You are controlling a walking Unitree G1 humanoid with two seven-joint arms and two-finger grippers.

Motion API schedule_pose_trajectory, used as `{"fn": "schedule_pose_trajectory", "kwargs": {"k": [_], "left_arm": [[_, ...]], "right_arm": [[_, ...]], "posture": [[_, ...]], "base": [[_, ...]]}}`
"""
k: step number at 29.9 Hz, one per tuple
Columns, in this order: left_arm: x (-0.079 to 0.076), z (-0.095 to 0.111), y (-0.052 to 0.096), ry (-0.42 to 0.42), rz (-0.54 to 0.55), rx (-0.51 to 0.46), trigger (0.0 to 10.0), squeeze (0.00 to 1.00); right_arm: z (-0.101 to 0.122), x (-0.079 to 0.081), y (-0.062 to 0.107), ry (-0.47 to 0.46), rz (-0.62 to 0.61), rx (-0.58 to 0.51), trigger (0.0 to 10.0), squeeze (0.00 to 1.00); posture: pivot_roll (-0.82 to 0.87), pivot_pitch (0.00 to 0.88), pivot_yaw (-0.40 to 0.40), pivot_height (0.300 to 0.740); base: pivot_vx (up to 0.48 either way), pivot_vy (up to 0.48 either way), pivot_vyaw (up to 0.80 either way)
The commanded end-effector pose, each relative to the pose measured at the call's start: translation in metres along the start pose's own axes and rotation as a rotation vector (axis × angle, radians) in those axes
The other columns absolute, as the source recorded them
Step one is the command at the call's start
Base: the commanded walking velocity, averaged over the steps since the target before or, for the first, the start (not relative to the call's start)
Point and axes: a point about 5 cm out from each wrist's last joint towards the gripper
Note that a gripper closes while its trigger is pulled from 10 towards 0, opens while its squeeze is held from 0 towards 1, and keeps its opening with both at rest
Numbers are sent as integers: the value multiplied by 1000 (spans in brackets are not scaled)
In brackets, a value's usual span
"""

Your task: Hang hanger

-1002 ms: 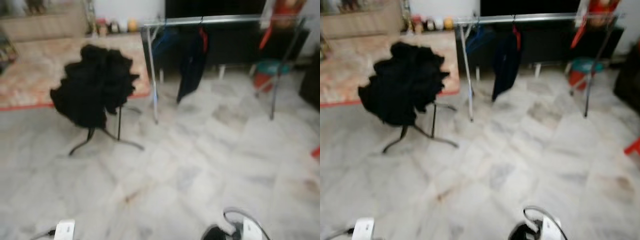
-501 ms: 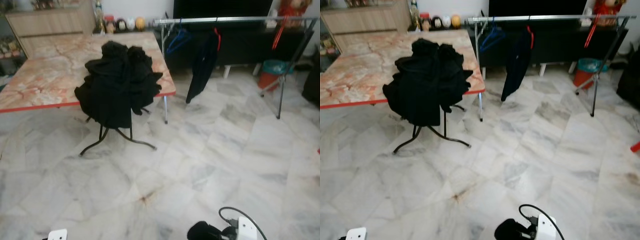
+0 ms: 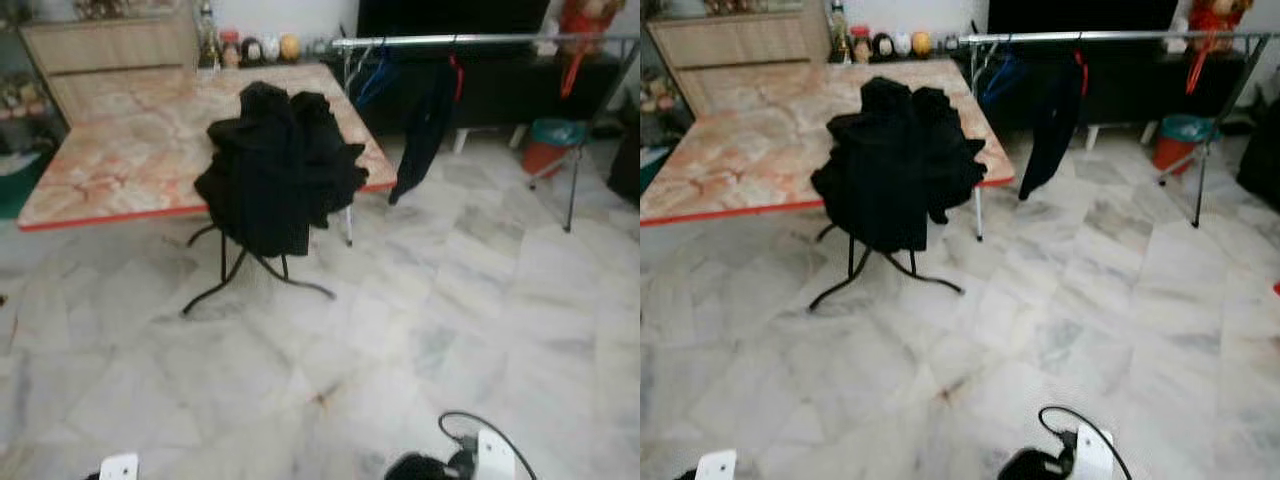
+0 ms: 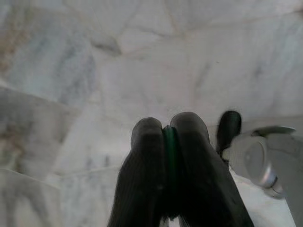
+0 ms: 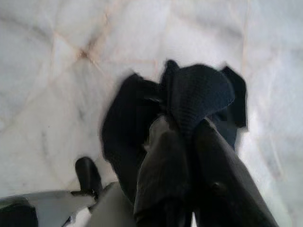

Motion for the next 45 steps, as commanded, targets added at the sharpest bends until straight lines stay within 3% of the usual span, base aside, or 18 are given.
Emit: {"fn": "schedule_pose_trajectory", "kwargs": {"k": [1, 11, 45], "left_arm": [[6, 1, 1, -17, 17, 6, 10000, 0], [6, 2, 0, -14, 17, 5, 10000, 0], [3, -10, 2, -22, 23, 25, 10000, 0]], "right_arm": [[2, 2, 0, 0, 6, -5, 10000, 0], [2, 2, 0, 0, 5, -10, 10000, 0], [2, -1, 0, 20, -11, -14, 10000, 0]], "posture": [[84, 0, 17, 740], [91, 0, 15, 740], [105, 0, -5, 740]], "base": [[0, 360, 0], [0, 359, 46], [0, 28, 793]]}}
Point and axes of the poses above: a point about 5 cm out from each wrist's last joint towards the gripper, its own y axis pointing back from the gripper into the wrist, its own z axis along the axis of the wrist's last joint, x = y × z, and after that the axes turned 15 degrees about y, right-handed
